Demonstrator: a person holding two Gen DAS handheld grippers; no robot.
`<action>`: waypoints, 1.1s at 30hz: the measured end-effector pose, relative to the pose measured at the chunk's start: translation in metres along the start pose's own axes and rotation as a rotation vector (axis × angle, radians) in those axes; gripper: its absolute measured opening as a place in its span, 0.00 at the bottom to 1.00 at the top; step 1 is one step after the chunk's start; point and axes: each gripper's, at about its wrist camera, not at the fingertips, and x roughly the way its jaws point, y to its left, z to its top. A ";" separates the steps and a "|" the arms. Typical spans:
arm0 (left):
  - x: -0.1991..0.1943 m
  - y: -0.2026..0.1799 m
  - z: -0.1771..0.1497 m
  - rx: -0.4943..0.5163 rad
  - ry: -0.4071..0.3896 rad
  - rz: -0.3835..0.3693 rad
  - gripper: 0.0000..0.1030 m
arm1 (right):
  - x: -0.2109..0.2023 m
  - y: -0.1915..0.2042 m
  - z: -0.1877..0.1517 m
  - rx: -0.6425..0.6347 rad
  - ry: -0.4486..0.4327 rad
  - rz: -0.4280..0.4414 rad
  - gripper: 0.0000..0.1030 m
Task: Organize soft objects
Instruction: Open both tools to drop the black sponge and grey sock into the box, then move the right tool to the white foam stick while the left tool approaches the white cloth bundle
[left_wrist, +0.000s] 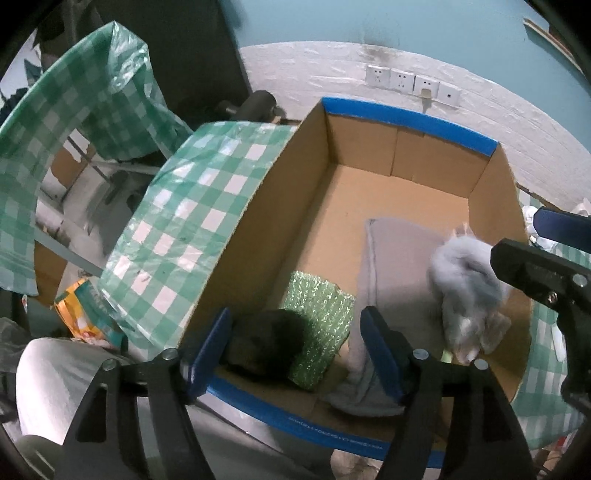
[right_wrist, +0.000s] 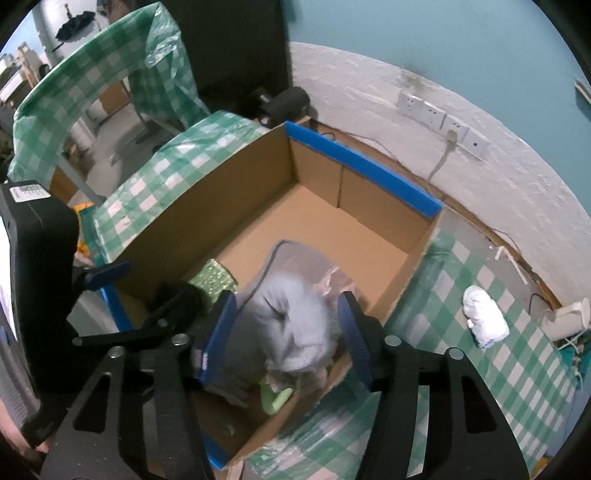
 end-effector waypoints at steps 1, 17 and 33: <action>-0.002 -0.002 0.000 0.006 -0.004 0.005 0.75 | -0.002 -0.002 0.000 0.004 -0.001 -0.003 0.57; -0.029 -0.026 0.004 0.056 -0.073 -0.030 0.78 | -0.026 -0.032 -0.018 0.065 -0.029 -0.038 0.58; -0.055 -0.073 0.003 0.152 -0.130 -0.083 0.78 | -0.053 -0.080 -0.057 0.156 -0.040 -0.089 0.58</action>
